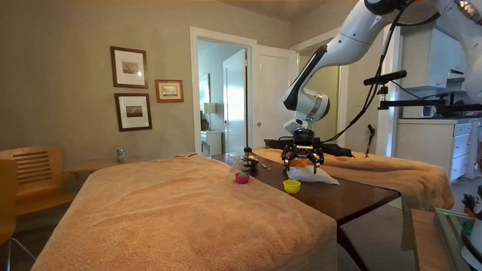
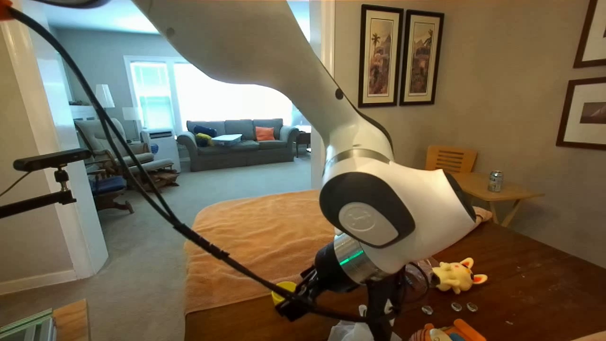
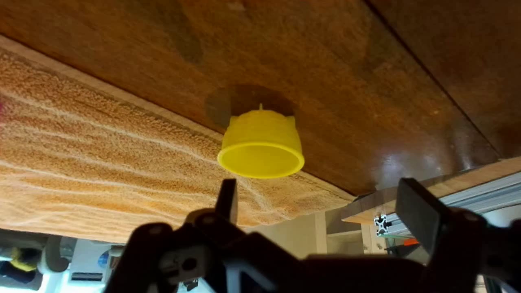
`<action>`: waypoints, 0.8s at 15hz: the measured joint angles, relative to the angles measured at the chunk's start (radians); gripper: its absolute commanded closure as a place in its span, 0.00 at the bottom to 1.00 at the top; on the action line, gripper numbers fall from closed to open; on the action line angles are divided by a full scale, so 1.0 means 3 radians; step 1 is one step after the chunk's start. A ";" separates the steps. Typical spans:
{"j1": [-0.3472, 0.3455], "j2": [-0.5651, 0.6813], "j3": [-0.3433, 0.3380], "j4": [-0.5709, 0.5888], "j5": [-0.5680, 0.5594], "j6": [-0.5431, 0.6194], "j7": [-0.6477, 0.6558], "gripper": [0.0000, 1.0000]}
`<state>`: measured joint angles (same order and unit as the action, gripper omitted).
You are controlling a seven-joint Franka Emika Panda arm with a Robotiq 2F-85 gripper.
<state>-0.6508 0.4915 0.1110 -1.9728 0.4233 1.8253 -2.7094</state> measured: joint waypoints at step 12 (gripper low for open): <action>0.0798 -0.0004 -0.0439 -0.0098 0.0171 0.0558 0.0274 0.00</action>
<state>-0.4116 0.4903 -0.0206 -2.0022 0.4746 1.9929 -2.6272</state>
